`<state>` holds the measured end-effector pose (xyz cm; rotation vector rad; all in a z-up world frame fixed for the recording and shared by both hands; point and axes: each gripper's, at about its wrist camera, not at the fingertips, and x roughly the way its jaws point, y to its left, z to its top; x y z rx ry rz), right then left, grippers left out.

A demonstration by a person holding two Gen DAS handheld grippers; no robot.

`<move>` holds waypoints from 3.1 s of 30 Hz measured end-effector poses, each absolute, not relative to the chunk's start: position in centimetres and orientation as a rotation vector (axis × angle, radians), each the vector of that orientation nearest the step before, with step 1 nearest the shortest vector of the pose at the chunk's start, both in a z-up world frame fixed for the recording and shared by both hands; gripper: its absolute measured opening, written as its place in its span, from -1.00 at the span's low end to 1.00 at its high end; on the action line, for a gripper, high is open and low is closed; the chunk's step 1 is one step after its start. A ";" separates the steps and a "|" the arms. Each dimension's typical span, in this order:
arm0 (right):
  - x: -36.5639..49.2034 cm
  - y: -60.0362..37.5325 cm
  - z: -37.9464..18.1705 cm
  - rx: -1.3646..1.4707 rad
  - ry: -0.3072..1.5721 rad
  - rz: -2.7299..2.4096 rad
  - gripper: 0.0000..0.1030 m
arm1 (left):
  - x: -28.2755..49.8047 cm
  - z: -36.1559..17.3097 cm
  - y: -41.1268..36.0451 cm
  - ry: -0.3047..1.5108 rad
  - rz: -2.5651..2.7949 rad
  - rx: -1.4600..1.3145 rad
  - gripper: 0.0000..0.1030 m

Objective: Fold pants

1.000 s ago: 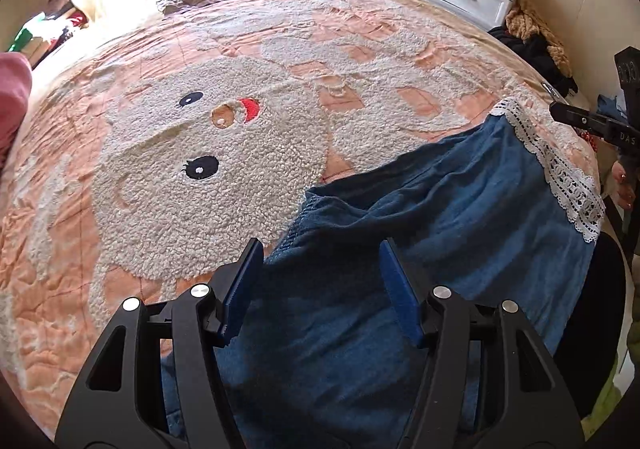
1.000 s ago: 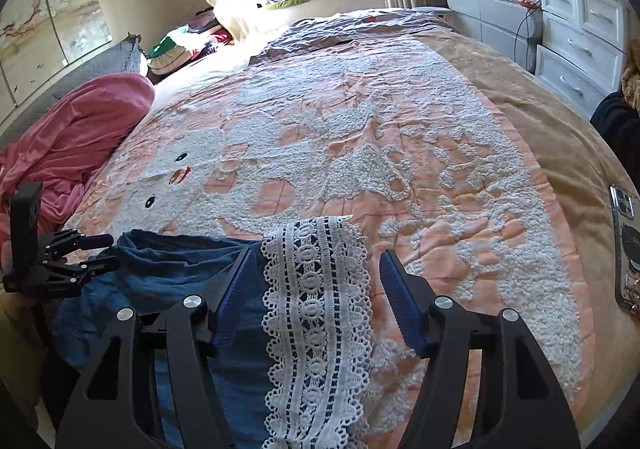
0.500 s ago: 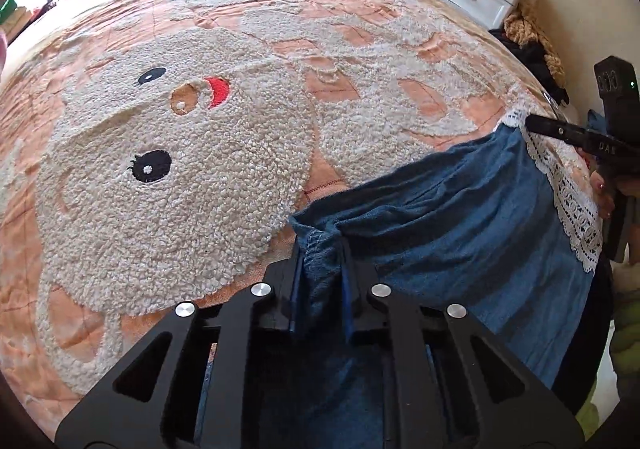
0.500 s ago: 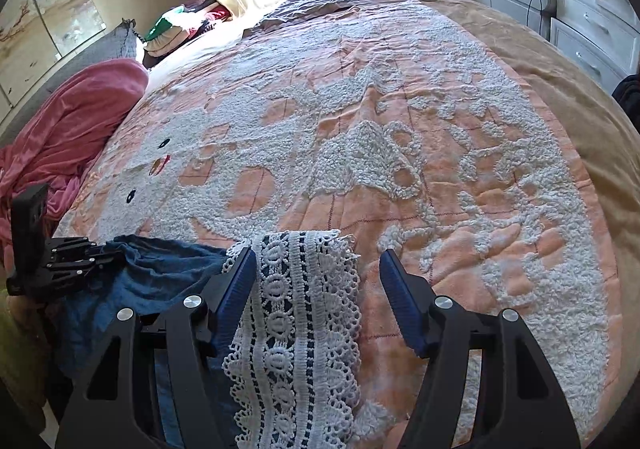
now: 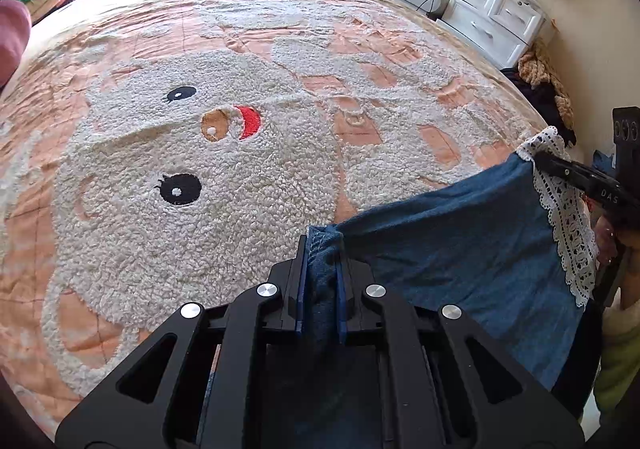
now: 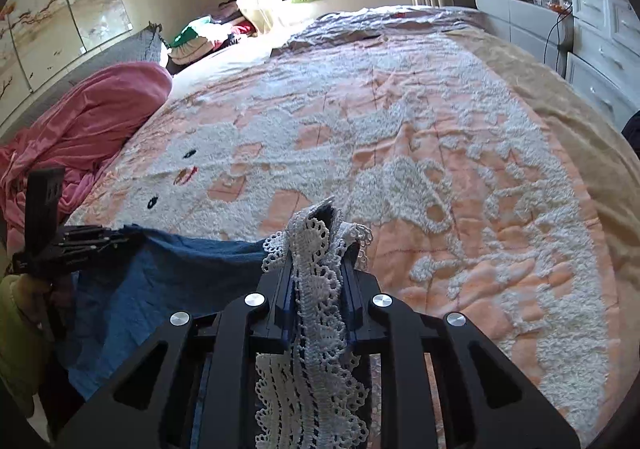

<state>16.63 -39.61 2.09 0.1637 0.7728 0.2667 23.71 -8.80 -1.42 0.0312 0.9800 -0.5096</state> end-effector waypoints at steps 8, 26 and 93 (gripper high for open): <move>19.1 -38.4 -1.3 0.045 0.891 0.160 -0.66 | 23.9 -1.4 -9.5 0.966 -0.484 0.079 -0.89; 12.8 -41.0 2.0 0.197 0.716 0.050 0.40 | 22.8 -1.3 -9.0 0.951 -0.430 0.081 -0.56; 2.5 -39.0 -0.7 0.354 0.822 0.011 0.62 | 3.2 3.3 5.7 0.843 -0.059 -0.036 0.63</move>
